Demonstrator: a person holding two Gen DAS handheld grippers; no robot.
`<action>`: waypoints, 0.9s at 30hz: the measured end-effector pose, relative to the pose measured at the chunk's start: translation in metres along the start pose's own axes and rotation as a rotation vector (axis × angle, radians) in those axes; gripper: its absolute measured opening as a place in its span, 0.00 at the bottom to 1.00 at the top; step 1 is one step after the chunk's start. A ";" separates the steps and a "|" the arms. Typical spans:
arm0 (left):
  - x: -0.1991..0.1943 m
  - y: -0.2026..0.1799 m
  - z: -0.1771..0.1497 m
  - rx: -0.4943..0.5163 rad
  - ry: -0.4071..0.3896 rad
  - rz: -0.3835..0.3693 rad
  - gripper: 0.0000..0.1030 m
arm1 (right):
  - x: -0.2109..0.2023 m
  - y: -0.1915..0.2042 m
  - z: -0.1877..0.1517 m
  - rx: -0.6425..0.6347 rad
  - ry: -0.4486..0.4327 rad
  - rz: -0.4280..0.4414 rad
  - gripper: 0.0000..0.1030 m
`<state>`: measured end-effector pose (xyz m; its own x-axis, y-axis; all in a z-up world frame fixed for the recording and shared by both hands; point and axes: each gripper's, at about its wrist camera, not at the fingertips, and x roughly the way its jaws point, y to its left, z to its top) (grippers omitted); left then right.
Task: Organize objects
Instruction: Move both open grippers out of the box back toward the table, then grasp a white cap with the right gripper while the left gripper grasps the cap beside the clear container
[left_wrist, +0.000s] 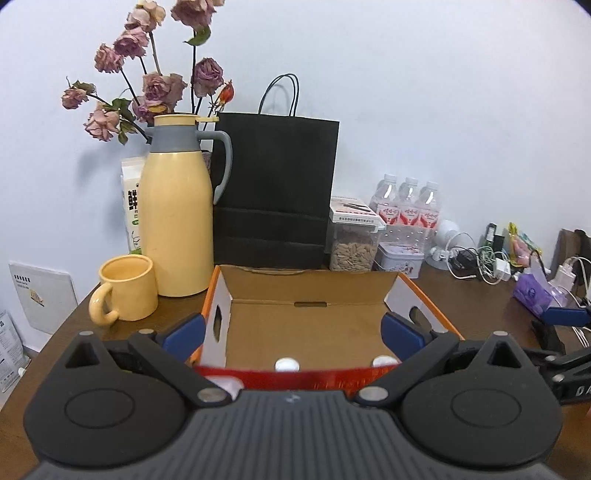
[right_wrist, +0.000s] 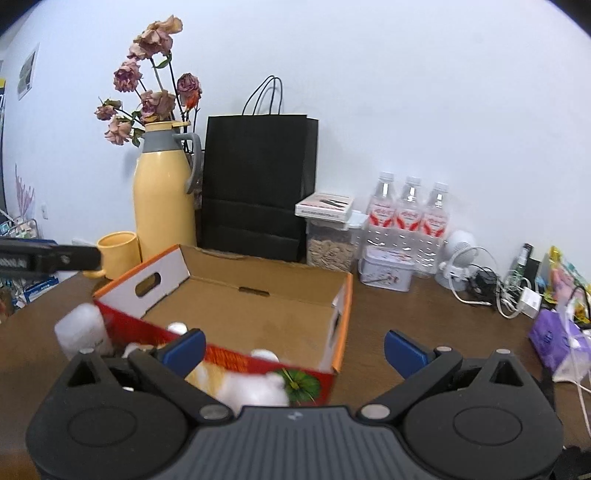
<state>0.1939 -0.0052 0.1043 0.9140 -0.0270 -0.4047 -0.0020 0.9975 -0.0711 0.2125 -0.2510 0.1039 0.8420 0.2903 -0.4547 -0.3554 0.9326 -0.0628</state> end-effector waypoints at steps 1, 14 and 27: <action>-0.006 0.002 -0.004 0.002 -0.003 -0.002 1.00 | -0.007 -0.004 -0.006 -0.002 0.000 -0.005 1.00; -0.051 0.039 -0.068 0.004 0.005 0.012 1.00 | -0.028 -0.048 -0.105 0.040 0.144 -0.089 1.00; -0.057 0.060 -0.095 -0.028 0.052 0.056 1.00 | 0.006 -0.080 -0.142 0.133 0.248 -0.128 1.00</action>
<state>0.1033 0.0496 0.0361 0.8899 0.0246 -0.4555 -0.0644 0.9953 -0.0720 0.1883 -0.3540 -0.0205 0.7460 0.1227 -0.6545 -0.1829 0.9828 -0.0241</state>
